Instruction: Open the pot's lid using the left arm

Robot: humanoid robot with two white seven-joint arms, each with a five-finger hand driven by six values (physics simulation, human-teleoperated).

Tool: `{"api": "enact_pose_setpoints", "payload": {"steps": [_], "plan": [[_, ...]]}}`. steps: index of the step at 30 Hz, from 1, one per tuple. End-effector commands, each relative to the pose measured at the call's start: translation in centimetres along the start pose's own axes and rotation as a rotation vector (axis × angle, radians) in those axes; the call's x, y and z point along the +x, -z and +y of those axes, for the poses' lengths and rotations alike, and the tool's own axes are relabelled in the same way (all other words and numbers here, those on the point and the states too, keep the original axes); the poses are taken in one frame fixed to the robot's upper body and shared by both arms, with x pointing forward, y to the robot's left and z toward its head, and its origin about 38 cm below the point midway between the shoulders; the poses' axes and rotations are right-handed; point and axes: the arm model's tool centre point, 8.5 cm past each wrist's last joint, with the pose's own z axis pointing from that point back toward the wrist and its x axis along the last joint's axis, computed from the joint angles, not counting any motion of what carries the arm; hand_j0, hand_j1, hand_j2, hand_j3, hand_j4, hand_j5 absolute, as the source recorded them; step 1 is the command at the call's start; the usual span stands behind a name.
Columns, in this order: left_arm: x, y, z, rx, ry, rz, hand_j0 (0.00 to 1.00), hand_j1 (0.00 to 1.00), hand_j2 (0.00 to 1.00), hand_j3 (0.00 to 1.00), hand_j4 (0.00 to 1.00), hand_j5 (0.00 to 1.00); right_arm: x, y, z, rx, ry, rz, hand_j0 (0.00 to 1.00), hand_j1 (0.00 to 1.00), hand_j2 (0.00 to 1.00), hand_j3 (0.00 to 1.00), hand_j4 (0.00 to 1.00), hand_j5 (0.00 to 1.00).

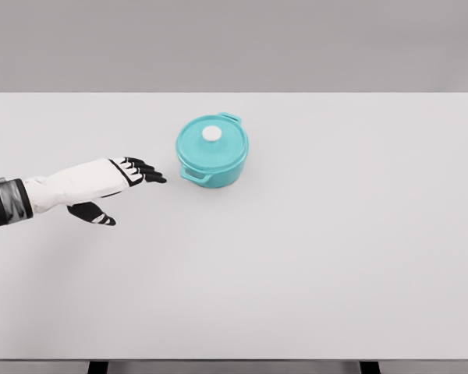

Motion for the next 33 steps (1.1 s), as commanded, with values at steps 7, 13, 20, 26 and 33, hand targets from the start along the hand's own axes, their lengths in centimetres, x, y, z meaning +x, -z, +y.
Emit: {"api": "enact_pose_setpoints", "payload": {"steps": [7, 13, 20, 26, 33], "plan": [[-1.5, -2.3, 0.3, -0.033, 0.013, 0.059, 1.0, 1.0, 1.0, 1.0, 1.0, 1.0, -0.4, 0.0, 0.4, 0.001, 0.001, 0.007, 1.0, 1.0, 1.0, 1.0, 1.0, 1.0], [-1.9, -3.5, 3.8, -0.003, 0.035, 0.041, 1.0, 1.0, 1.0, 1.0, 1.0, 1.0, -0.4, 0.0, 0.4, 0.001, 0.001, 0.007, 1.0, 1.0, 1.0, 1.0, 1.0, 1.0], [1.6, 5.9, 13.4, -0.022, 0.169, -0.18, 1.0, 1.0, 1.0, 1.0, 1.0, 1.0, -0.4, 0.0, 0.5, 0.002, 0.002, 0.008, 1.0, 1.0, 1.0, 1.0, 1.0, 1.0], [0.3, 10.9, 14.9, -0.077, 0.194, -0.131, 1.0, 1.0, 1.0, 1.0, 1.0, 1.0, -0.4, 0.0, 0.4, 0.001, 0.001, 0.007, 1.0, 1.0, 1.0, 1.0, 1.0, 1.0], [0.1, 14.0, 15.1, -0.102, 0.197, -0.107, 1.0, 1.0, 1.0, 1.0, 1.0, 1.0, -0.4, 0.0, 0.4, 0.001, 0.001, 0.007, 1.0, 1.0, 1.0, 1.0, 1.0, 1.0]]}}
